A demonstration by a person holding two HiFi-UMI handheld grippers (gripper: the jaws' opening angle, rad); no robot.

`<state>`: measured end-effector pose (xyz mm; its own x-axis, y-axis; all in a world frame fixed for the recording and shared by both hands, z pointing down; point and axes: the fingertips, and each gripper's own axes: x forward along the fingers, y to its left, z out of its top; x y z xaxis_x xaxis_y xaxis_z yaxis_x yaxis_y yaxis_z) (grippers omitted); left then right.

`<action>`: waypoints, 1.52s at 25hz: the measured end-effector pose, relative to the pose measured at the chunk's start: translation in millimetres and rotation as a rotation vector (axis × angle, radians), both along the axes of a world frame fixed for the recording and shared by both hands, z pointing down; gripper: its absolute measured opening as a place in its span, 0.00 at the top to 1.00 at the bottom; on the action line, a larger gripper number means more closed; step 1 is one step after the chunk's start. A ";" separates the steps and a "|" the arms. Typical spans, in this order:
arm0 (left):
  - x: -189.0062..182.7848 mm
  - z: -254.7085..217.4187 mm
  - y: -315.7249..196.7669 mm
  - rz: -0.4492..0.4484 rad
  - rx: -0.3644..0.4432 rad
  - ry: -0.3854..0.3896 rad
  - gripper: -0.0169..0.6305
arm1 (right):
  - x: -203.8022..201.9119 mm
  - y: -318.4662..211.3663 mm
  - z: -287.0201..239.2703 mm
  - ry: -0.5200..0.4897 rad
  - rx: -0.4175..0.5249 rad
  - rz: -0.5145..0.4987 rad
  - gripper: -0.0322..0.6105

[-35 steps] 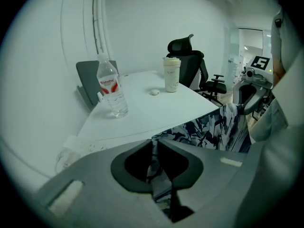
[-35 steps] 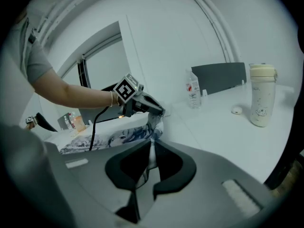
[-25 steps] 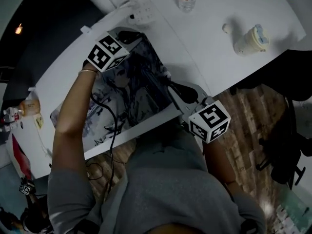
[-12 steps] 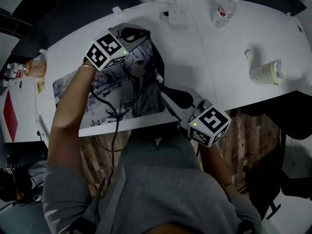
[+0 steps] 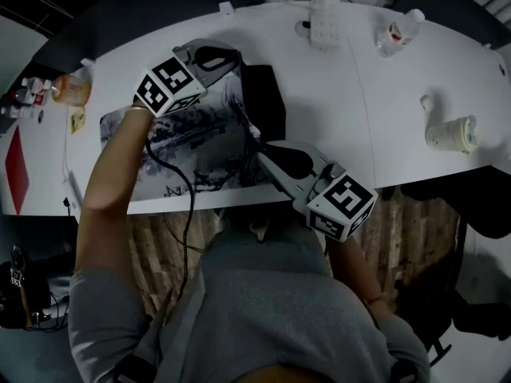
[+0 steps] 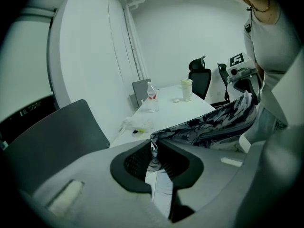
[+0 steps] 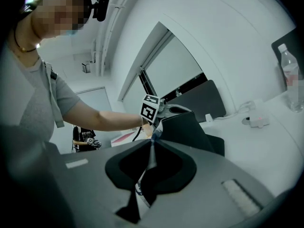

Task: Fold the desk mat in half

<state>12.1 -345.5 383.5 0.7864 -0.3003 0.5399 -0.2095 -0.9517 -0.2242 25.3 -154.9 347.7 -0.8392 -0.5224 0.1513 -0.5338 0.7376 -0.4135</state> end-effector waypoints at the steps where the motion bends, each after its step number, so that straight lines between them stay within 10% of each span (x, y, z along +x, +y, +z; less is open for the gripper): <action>1: -8.3 0.8 1.3 -0.001 0.003 0.000 0.89 | -8.1 1.3 0.8 0.002 -0.001 -0.001 0.91; 38: -248.8 72.8 17.4 -0.123 -0.031 -0.063 0.91 | -234.2 18.0 48.9 0.113 -0.027 -0.099 0.91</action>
